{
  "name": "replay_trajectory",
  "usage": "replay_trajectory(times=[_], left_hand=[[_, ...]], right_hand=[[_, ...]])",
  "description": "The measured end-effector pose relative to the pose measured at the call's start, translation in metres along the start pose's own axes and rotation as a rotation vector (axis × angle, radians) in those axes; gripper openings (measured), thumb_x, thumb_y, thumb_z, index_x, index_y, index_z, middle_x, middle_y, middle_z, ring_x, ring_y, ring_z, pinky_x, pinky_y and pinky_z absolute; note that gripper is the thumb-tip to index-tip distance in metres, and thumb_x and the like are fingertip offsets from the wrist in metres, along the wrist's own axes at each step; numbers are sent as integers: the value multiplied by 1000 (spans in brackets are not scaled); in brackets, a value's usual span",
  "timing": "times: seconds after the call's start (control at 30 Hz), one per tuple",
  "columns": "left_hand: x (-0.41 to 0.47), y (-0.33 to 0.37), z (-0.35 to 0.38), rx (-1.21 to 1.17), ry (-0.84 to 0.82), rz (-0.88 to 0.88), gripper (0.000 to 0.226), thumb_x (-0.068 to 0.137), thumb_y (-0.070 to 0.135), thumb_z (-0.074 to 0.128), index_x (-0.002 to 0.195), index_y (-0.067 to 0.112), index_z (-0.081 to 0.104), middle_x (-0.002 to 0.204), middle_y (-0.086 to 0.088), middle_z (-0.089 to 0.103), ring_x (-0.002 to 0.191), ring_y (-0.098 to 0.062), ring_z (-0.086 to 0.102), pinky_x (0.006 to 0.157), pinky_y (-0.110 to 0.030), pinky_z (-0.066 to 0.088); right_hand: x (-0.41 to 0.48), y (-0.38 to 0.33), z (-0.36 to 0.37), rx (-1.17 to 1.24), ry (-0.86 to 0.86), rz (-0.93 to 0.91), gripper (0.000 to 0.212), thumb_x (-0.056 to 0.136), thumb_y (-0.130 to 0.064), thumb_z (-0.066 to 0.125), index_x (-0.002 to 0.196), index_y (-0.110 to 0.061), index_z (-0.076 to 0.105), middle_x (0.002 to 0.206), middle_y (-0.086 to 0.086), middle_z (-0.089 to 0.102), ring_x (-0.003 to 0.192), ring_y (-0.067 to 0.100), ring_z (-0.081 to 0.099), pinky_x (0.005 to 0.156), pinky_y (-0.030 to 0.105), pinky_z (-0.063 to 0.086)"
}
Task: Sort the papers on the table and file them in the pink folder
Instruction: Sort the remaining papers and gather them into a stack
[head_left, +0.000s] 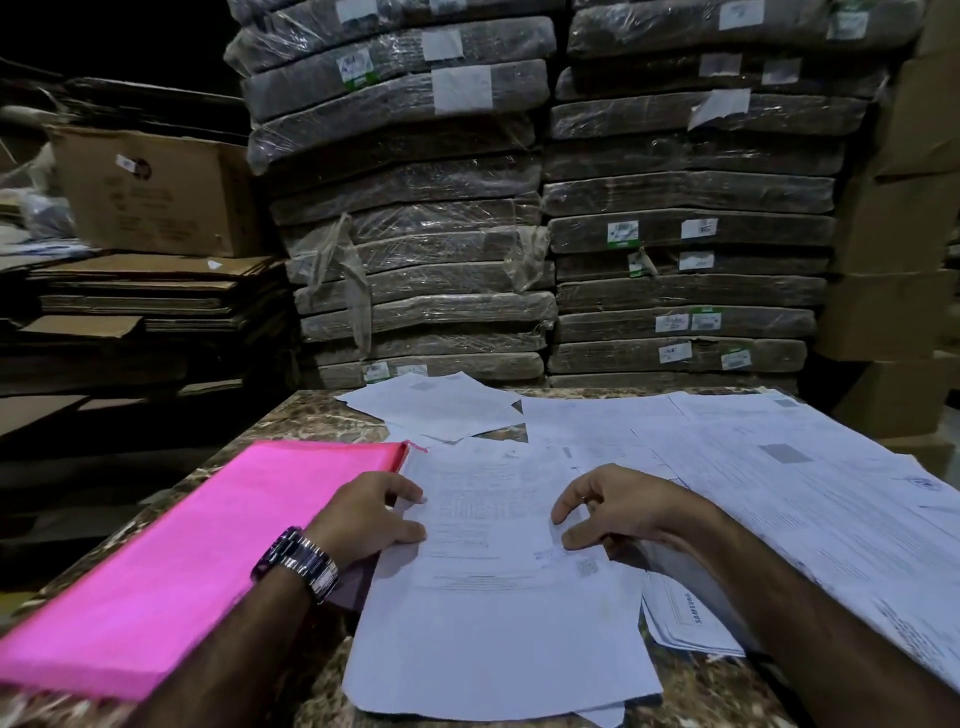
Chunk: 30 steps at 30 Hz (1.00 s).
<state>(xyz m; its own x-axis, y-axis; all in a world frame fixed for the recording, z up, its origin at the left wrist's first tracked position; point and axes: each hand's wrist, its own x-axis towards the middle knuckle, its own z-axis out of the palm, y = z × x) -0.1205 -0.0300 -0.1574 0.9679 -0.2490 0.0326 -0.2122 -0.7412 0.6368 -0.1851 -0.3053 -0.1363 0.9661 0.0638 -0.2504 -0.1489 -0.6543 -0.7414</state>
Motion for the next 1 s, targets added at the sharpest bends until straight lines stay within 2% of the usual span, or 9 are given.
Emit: replay_trajectory(times=[0.13, 0.27, 0.4, 0.67, 1.0], left_hand=[[-6, -2, -6, 192, 74, 40, 45, 72, 22, 81, 114, 21, 65, 111, 8, 56, 99, -11, 51, 80, -20, 41], [-5, -6, -8, 250, 83, 48, 46, 73, 21, 81, 116, 20, 65, 123, 2, 59, 111, -16, 54, 81, -21, 40], [-5, -7, -6, 332, 74, 46, 46, 74, 22, 79, 117, 19, 65, 124, 0, 60, 109, -16, 56, 80, -18, 42], [-6, -5, -3, 374, 69, 46, 41, 77, 20, 77, 116, 15, 66, 125, -1, 61, 112, -18, 57, 84, -19, 43], [-5, -5, -1, 347, 57, 69, 43, 75, 22, 79, 116, 17, 67, 125, 2, 61, 112, -15, 56, 87, -19, 44]], right_hand=[[2, 0, 9, 13, -1, -32, 23, 74, -6, 80, 95, -9, 70, 45, -8, 51, 41, 11, 54, 48, 19, 43], [8, -2, 12, -177, 40, -111, 19, 72, -19, 83, 87, -20, 72, 53, -14, 48, 51, 3, 49, 53, 18, 39], [9, 0, 15, -183, 25, -103, 17, 73, -18, 82, 84, -16, 70, 38, -13, 52, 40, 1, 49, 51, 20, 42], [11, 0, 16, -218, 55, -95, 16, 72, -19, 82, 72, -16, 67, 36, -14, 51, 37, -1, 47, 50, 19, 41], [11, 4, 10, -249, 36, -88, 12, 70, -15, 83, 64, -16, 72, 58, -7, 65, 53, 4, 56, 54, 20, 47]])
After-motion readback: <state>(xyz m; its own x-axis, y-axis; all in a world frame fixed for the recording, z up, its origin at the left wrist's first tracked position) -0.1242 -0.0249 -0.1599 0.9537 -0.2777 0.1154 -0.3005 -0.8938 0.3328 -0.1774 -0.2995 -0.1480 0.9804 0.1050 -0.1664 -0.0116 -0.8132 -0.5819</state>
